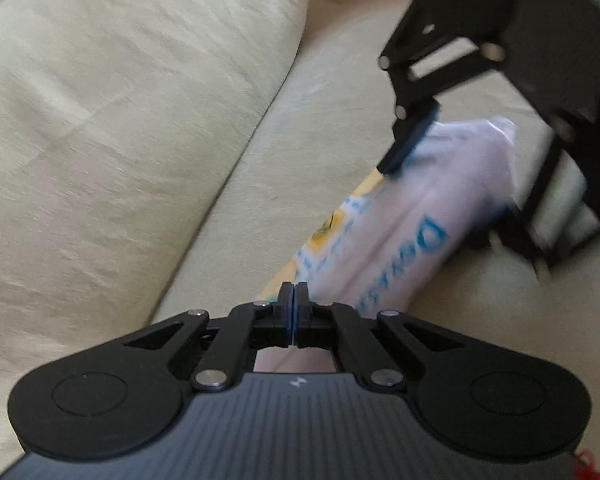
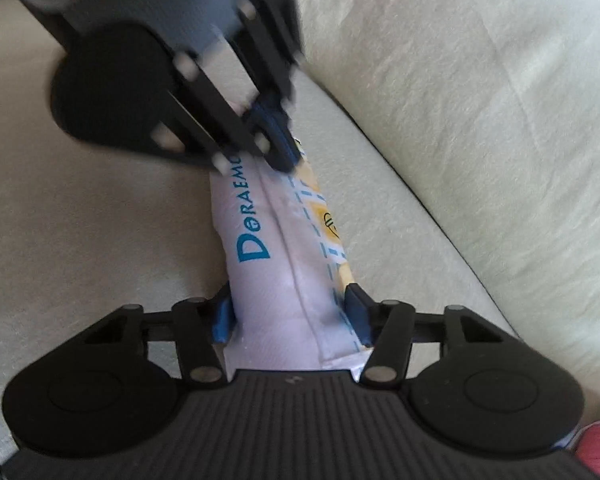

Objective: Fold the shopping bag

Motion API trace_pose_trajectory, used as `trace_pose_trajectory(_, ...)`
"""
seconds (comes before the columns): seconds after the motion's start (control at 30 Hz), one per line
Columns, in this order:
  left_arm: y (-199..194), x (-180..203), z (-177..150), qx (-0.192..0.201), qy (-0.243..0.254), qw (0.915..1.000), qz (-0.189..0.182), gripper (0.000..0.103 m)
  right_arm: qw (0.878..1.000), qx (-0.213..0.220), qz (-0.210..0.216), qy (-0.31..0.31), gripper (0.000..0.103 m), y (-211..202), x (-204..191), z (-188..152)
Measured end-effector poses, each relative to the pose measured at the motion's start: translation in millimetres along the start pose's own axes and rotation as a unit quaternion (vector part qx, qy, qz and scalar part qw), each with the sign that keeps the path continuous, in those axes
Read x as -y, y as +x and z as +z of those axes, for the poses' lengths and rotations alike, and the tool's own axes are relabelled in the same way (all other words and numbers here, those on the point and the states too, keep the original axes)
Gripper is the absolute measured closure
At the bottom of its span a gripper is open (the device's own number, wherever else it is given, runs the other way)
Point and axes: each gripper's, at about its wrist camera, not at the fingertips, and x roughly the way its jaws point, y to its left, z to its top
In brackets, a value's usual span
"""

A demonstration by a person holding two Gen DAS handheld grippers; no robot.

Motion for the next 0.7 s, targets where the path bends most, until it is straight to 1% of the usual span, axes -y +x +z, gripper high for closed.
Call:
trace_pose_trajectory(0.07,-18,6,-12,-0.007,0.047,0.9989,0.005,0.083,1.000,0.005,0.003,-0.014,0.053,0,0,-2)
trace_pose_trajectory(0.13,-37,17,-25,-0.011,0.099,0.9951,0.001,0.078,0.999,0.012,0.013,-0.037,0.054,1,2,-5)
trace_pose_trajectory(0.17,-44,22,-29,-0.011,0.117,0.9931,-0.004,0.072,0.998,0.016,0.022,-0.050,0.054,1,5,-6)
trace_pose_trajectory(0.2,-47,25,-30,-0.013,0.125,0.9920,-0.007,0.065,0.997,0.021,0.031,-0.063,0.054,1,7,-7)
trace_pose_trajectory(0.23,-48,28,-30,-0.016,0.132,0.9911,-0.005,0.064,0.996,0.026,0.041,-0.075,0.054,2,9,-8)
trace_pose_trajectory(0.27,-47,32,-29,-0.019,0.137,0.9904,0.003,0.058,0.994,0.030,0.050,-0.088,0.054,2,12,-9)
trace_pose_trajectory(0.3,-45,34,-27,-0.021,0.137,0.9903,0.012,0.046,0.992,0.037,0.066,-0.105,0.054,2,17,-11)
trace_pose_trajectory(0.37,-33,35,-18,-0.020,0.120,0.9922,0.028,0.037,0.984,0.052,0.100,-0.139,0.054,3,29,-17)
trace_pose_trajectory(0.43,-23,38,-13,-0.018,0.110,0.9937,0.013,0.037,0.976,0.054,0.135,-0.160,0.054,5,44,-16)
trace_pose_trajectory(0.47,-17,39,-10,-0.020,0.106,0.9942,0.005,0.038,0.974,0.053,0.140,-0.170,0.054,6,47,-16)
trace_pose_trajectory(0.5,-11,41,-8,-0.022,0.100,0.9947,-0.004,0.046,0.973,0.053,0.139,-0.174,0.054,7,46,-16)
trace_pose_trajectory(0.53,-3,42,-7,-0.024,0.092,0.9954,-0.013,0.048,0.973,0.054,0.137,-0.177,0.054,7,45,-16)
trace_pose_trajectory(0.57,3,43,-6,-0.025,0.084,0.9960,-0.020,0.052,0.973,0.055,0.135,-0.181,0.054,8,44,-17)
trace_pose_trajectory(0.6,4,38,-5,-0.026,0.066,0.9972,-0.025,0.055,0.972,0.055,0.132,-0.184,0.050,8,44,-17)
trace_pose_trajectory(0.63,6,32,-3,-0.028,0.041,0.9983,-0.032,0.057,0.972,0.056,0.130,-0.188,0.048,8,43,-17)
trace_pose_trajectory(0.67,6,30,-3,-0.029,0.035,0.9984,-0.032,0.059,0.972,0.057,0.127,-0.191,0.048,9,42,-17)
trace_pose_trajectory(0.7,7,30,-2,-0.031,0.035,0.9984,-0.031,0.059,0.974,0.061,0.112,-0.187,0.048,3,36,-19)
